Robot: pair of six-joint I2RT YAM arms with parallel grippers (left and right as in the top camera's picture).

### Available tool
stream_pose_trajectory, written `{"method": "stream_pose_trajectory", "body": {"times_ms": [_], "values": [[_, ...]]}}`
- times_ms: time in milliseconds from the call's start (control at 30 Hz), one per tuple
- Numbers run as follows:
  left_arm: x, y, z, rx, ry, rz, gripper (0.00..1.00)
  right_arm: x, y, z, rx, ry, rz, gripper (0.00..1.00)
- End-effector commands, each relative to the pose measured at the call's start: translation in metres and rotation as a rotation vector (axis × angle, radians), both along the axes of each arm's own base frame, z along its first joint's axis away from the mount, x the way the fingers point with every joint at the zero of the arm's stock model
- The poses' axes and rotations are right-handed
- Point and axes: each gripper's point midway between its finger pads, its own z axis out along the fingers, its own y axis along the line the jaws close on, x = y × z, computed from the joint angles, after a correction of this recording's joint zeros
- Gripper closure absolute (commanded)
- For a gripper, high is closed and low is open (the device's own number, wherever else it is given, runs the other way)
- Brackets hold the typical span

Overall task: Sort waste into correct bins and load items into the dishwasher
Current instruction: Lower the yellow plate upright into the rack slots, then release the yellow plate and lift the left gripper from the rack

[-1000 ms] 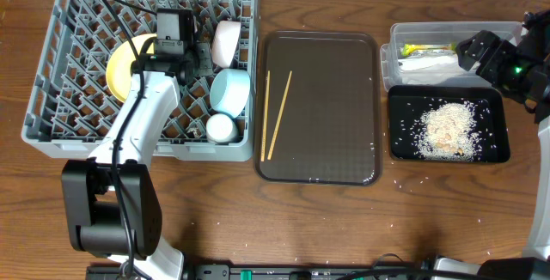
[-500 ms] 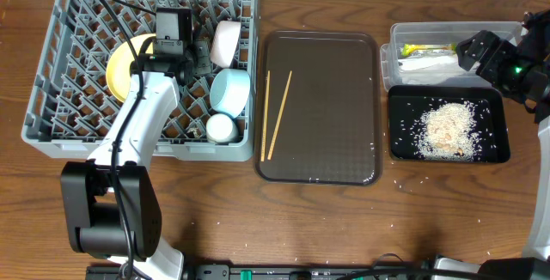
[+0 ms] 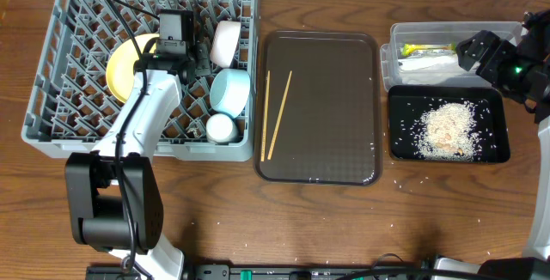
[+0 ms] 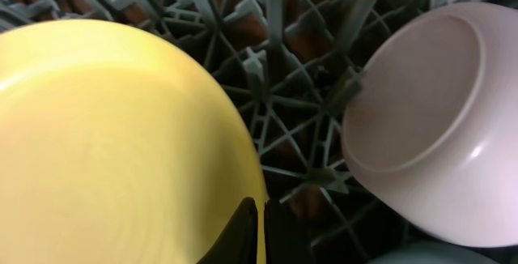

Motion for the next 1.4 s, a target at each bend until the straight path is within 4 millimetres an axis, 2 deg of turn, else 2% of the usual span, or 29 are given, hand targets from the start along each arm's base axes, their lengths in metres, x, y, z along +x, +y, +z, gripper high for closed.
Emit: {"method": "stream_pose_trajectory", "body": {"times_ms": [0, 433, 767, 1367], "values": [[0.001, 0.009, -0.002, 0.026, 0.001, 0.037, 0.92, 0.001, 0.0, 0.009, 0.003, -0.02, -0.002, 0.01], [-0.001, 0.01, -0.004, 0.023, 0.01, 0.047, 0.93, 0.001, 0.0, 0.009, 0.003, -0.02, -0.003, 0.01], [-0.006, 0.007, -0.035, -0.008, 0.086, 0.081, 0.93, 0.001, 0.0, 0.009, 0.003, -0.02, -0.002, 0.01], [-0.009, 0.006, -0.037, -0.004, 0.102, 0.082, 0.93, 0.001, 0.0, 0.009, 0.003, -0.02, -0.003, 0.01]]}}
